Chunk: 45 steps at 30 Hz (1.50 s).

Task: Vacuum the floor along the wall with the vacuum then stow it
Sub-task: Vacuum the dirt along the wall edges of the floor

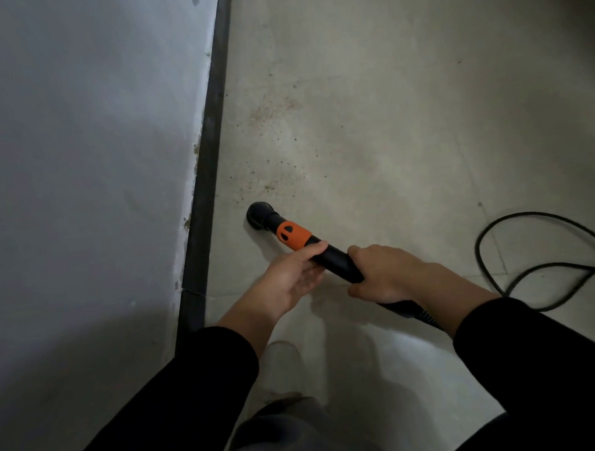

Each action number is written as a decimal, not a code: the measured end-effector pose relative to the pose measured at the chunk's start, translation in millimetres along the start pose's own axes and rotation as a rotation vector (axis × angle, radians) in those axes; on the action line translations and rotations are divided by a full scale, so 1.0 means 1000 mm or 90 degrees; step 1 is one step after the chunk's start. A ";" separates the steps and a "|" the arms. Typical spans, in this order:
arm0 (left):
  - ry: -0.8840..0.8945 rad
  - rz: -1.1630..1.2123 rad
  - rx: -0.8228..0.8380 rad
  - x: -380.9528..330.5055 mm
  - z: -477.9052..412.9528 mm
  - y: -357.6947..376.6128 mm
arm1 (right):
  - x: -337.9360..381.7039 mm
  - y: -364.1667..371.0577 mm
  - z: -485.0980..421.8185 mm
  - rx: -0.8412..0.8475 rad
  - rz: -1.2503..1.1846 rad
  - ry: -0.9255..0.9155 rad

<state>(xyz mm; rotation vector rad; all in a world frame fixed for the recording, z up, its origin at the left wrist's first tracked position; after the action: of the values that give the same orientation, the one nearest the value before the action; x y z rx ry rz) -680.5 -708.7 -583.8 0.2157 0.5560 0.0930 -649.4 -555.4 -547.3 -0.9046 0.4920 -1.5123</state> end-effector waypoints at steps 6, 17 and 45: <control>-0.001 -0.010 0.008 0.001 -0.003 0.019 | -0.015 -0.001 0.007 -0.017 -0.011 0.026; -0.006 -0.028 0.041 0.008 -0.005 0.053 | -0.040 0.000 0.025 -0.038 -0.031 0.071; 0.049 -0.051 0.075 -0.016 -0.033 0.105 | -0.069 -0.003 0.020 -0.135 -0.142 0.135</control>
<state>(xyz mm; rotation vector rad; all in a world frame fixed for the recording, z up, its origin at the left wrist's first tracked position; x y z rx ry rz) -714.3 -603.2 -579.3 0.3054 0.6467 -0.0101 -639.3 -484.5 -549.9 -0.9936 0.7357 -1.7946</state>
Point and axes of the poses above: each hand's wrist, its own z-axis away from the middle knuckle, its own y-axis out of the palm, x = y × z, the point moved 1 cm from there along -z, towards the middle knuckle, and after that the axes turned 3 degrees about z, right-handed, at the moved point
